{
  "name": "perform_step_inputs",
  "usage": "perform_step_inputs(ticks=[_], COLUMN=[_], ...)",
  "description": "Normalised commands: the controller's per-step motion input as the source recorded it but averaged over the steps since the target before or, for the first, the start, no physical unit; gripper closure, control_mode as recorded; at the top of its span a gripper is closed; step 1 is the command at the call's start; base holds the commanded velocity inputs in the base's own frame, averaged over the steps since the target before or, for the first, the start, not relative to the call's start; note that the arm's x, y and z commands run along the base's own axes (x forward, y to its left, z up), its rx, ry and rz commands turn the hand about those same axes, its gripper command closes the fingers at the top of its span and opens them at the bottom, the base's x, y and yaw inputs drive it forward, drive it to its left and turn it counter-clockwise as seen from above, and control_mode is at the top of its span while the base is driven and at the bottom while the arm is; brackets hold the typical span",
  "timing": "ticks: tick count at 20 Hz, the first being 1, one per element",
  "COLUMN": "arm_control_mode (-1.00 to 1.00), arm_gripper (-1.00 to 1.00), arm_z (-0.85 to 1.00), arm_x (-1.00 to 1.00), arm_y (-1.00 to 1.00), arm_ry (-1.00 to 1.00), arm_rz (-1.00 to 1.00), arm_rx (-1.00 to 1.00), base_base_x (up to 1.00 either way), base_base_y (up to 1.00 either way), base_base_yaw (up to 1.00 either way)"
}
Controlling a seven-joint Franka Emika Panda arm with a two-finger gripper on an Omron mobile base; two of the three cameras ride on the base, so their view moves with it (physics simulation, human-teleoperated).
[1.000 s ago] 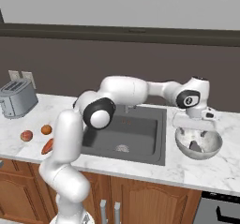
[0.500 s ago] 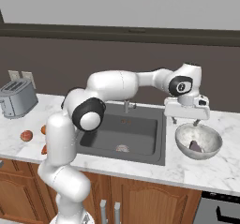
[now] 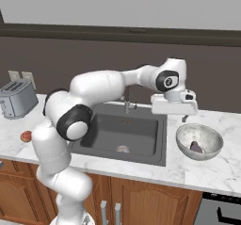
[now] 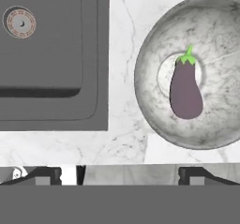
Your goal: There is a mixed pile of frozen fruits and vegetables on the counter. Locate all the frozen vegetables and place the items in a bowl on the counter. Take all the frozen fruits and defrost them in a running sink.
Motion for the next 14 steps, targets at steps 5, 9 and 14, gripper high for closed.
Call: perform_step_inputs(ticks=[5, 9, 14], arm_control_mode=[-1.00, -1.00, -1.00], arm_gripper=[-1.00, -1.00, -1.00], arm_z=[-0.07, -0.12, -0.09], arm_x=[-0.23, -0.16, -0.05], arm_y=[0.33, 0.37, 0.62], arm_ry=[-0.01, 0.02, 0.00], arm_rz=[0.03, 0.03, 0.00], arm_rx=[0.00, 0.00, -0.04], base_base_x=[0.00, 0.00, 0.00], base_base_y=[0.00, 0.00, 0.00], base_base_yaw=[0.00, 0.00, 0.00])
